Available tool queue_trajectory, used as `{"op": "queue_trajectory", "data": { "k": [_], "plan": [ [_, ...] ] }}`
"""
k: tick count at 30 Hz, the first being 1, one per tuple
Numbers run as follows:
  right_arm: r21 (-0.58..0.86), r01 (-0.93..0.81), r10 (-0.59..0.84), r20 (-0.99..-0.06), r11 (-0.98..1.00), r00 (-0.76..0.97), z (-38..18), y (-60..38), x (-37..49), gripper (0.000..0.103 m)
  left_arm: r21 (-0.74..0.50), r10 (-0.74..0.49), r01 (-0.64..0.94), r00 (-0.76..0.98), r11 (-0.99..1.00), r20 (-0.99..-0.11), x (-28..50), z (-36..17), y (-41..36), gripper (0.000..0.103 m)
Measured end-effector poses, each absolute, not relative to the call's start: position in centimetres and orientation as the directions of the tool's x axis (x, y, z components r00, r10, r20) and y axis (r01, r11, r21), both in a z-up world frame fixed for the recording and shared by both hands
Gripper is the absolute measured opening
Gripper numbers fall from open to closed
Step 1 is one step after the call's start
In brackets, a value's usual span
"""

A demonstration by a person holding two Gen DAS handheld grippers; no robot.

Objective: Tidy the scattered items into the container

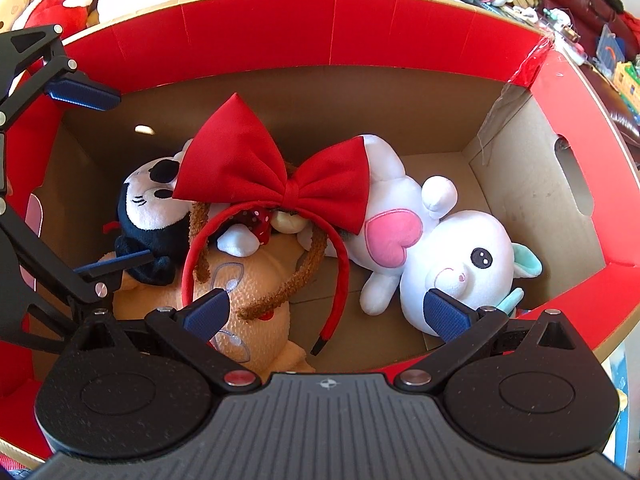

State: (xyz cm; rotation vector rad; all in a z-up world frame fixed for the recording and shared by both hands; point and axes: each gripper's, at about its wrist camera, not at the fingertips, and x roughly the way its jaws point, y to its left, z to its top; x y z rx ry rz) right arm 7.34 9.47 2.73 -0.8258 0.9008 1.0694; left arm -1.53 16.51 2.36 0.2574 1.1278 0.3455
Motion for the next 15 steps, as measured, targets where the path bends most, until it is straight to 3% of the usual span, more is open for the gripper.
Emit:
{"op": "queue_trajectory", "data": {
  "k": [15],
  "plan": [
    [-0.100, -0.957, 0.380, -0.903, 0.274, 0.203, 2.74, 9.26, 7.54, 0.103, 0.402, 0.410, -0.105, 0.385, 0.910, -0.827, -1.43, 2.00, 15.89, 0.100]
  ]
}}
